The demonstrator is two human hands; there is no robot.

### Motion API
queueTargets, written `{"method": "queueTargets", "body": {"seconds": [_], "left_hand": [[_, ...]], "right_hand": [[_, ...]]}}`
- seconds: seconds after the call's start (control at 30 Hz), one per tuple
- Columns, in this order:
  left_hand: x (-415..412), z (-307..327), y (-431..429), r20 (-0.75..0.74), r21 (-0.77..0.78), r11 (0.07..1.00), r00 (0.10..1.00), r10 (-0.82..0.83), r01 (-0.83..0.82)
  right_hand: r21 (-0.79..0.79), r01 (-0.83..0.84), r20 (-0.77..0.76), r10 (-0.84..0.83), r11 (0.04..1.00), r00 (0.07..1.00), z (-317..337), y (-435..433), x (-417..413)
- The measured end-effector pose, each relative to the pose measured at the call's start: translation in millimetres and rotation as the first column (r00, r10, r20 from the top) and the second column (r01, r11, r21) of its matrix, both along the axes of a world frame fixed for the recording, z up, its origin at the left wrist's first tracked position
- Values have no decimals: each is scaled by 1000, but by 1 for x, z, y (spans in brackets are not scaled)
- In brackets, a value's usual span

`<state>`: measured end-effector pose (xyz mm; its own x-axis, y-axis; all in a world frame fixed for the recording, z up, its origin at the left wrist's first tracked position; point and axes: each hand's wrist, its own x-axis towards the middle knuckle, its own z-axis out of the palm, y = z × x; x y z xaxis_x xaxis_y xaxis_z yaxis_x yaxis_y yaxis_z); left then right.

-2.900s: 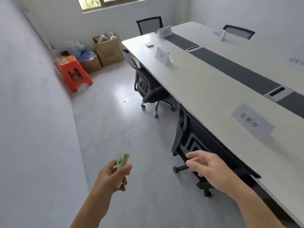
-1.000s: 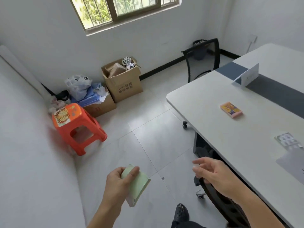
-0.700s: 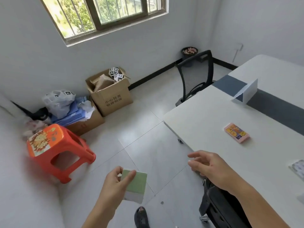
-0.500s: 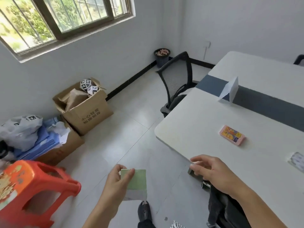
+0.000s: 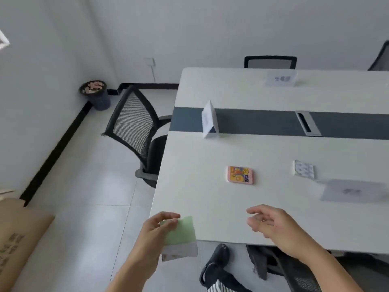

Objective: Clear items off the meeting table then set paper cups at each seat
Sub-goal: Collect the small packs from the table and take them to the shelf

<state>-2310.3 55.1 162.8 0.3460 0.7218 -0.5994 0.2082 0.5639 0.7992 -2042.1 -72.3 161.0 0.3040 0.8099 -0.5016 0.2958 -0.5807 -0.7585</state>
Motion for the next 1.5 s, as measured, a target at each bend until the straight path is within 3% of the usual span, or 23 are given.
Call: {"method": "queueTargets", "body": {"seconds": [0.27, 0.43, 0.53, 0.7, 0.83, 0.93, 1.17, 1.37, 1.43, 1.5], "left_hand": [[98, -12, 71, -91, -101, 976, 975, -203, 193], [154, -24, 100, -155, -166, 948, 942, -296, 271], [185, -30, 113, -181, -225, 917, 911, -371, 329], [222, -42, 134, -218, -261, 874, 857, -468, 411], [239, -48, 148, -251, -256, 875, 846, -471, 411], [240, -50, 155, -248, -274, 876, 851, -463, 397], [236, -53, 169, -225, -301, 879, 868, -443, 370], [224, -51, 176, -211, -275, 900, 892, -400, 338], [215, -51, 180, -211, -272, 907, 900, -382, 321], [206, -51, 182, -209, -275, 913, 909, -361, 300]], "right_hand": [[-46, 185, -100, -188, 982, 977, -44, 62, 77], [-52, 321, -57, -324, 946, 944, -77, 98, 145], [-40, 516, 114, -509, 856, 853, -100, 108, 196], [18, 775, 404, -714, 632, 572, -137, 123, 292], [-263, 768, 527, -579, 584, 622, -169, 133, 332], [-296, 751, 600, -497, 590, 627, -177, 139, 339], [-247, 799, 512, -625, 549, 589, -185, 144, 332], [-7, 853, 379, -789, 521, 485, -159, 170, 314], [103, 823, 270, -812, 559, 518, -139, 186, 299], [158, 762, 85, -777, 629, 624, -121, 202, 274]]}}
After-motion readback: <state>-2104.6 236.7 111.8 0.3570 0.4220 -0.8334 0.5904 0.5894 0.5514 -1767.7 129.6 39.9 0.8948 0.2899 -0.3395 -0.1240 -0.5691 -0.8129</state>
